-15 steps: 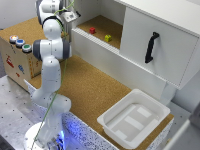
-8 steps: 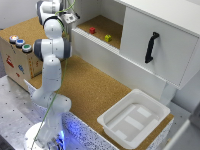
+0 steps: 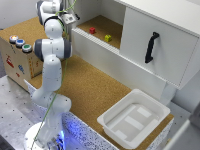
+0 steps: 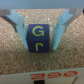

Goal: Rotate right the purple block

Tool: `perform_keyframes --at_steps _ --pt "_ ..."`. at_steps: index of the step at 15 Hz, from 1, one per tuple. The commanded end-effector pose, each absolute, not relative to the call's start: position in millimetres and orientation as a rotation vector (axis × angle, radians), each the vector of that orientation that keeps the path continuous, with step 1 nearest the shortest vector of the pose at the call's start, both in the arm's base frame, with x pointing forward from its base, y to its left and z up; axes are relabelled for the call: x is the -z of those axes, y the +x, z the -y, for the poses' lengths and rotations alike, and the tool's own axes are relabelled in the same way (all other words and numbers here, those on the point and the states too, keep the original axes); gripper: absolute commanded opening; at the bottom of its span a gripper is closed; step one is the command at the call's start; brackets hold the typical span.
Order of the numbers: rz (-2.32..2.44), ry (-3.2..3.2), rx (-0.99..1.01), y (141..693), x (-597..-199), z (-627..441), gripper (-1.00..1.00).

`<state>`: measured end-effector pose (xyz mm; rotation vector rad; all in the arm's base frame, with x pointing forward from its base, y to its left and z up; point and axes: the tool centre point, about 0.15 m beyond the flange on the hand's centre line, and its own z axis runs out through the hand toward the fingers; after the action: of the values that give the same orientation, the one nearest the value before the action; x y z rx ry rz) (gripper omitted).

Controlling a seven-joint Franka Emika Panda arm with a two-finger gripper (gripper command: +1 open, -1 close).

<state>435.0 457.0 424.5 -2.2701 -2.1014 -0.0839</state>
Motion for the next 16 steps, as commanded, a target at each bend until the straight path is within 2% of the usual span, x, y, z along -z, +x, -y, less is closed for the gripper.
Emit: perform_keyframes --at_steps 1,7,16 --pt "2.085 -2.328 -0.083 449.9 -432.0 -469.6 -1.0" --pt "1.729 -2.48 -0.107 452.4 -455.4 -453.2 -1.0" --pt "0.788 -2.949 -0.004 440.6 -447.9 -454.3 -1.0"
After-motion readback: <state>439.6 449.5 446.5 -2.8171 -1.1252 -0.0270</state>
